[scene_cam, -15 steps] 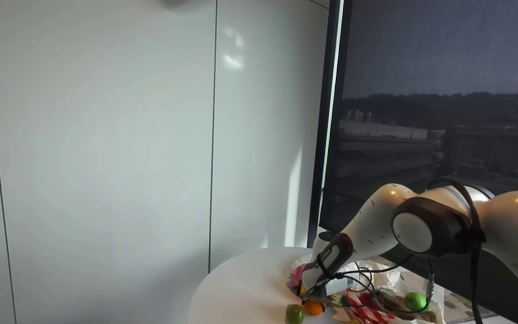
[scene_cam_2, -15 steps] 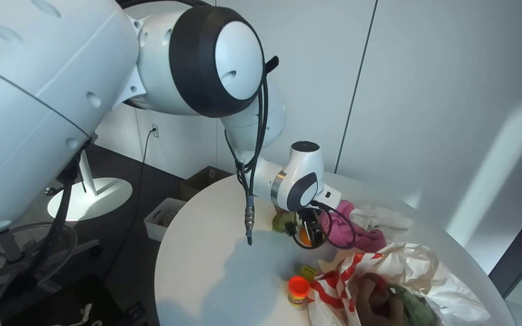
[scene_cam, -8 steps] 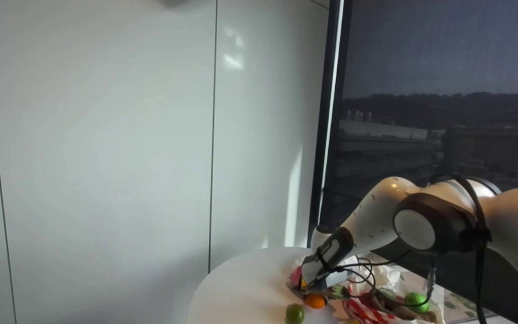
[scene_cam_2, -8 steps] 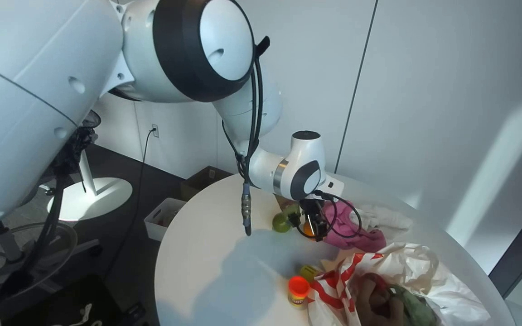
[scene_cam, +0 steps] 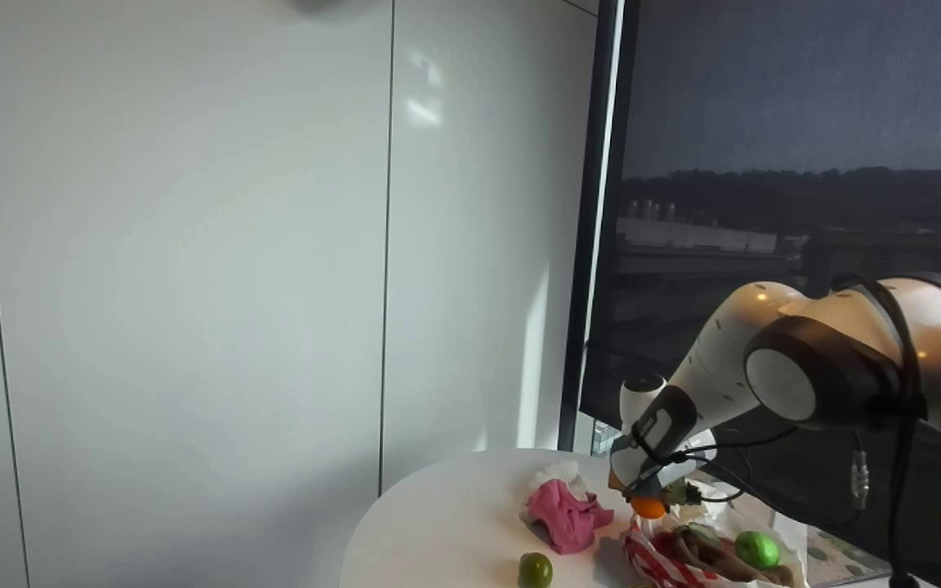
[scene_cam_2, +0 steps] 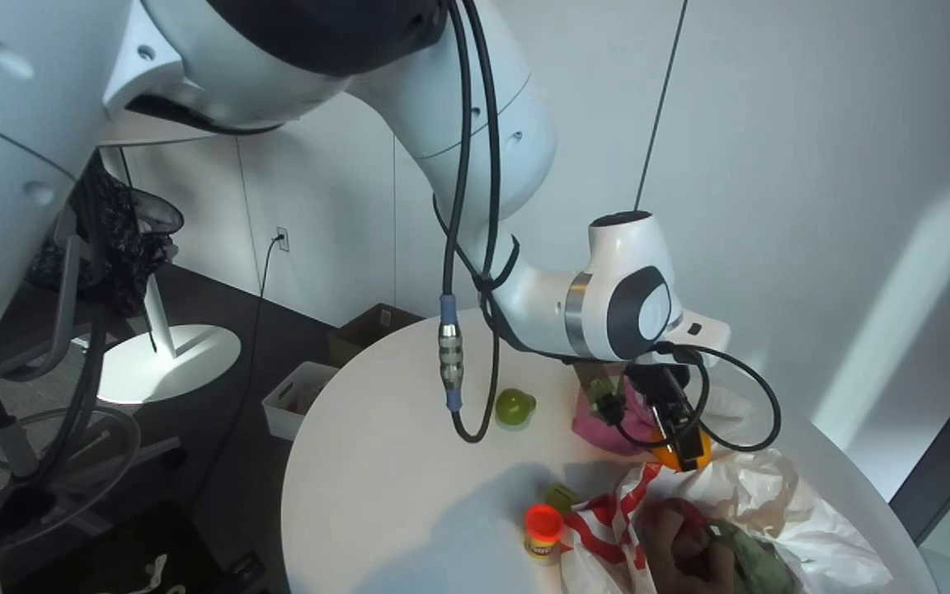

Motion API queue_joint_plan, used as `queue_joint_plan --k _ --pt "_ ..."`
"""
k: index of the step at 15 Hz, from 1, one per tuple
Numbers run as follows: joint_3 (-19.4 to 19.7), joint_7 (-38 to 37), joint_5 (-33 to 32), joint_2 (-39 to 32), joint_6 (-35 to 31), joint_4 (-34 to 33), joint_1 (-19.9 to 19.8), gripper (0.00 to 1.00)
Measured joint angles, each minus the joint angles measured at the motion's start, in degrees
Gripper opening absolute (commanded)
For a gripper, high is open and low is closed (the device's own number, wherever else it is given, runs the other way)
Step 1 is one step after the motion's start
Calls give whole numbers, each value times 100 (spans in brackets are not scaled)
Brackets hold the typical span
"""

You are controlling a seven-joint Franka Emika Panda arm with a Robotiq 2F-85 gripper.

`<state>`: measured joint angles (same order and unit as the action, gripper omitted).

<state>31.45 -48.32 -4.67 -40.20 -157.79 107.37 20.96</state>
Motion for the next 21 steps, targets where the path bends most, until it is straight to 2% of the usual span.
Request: queue_joint_plan --k 5,12,18,19,20,21 --pt "602 -624 -321 101 19 545 -37 58" --pt "909 -1007 -562 -122 -95 681 -119 58" --pt "923 -1071 -564 -567 -198 527 -240 58" --pt "923 -1080 -564 -638 -250 492 -245 80" --pt "920 -1090 -564 -695 -308 459 -245 96" --pt "918 -1103 -561 -735 -359 426 -244 97"
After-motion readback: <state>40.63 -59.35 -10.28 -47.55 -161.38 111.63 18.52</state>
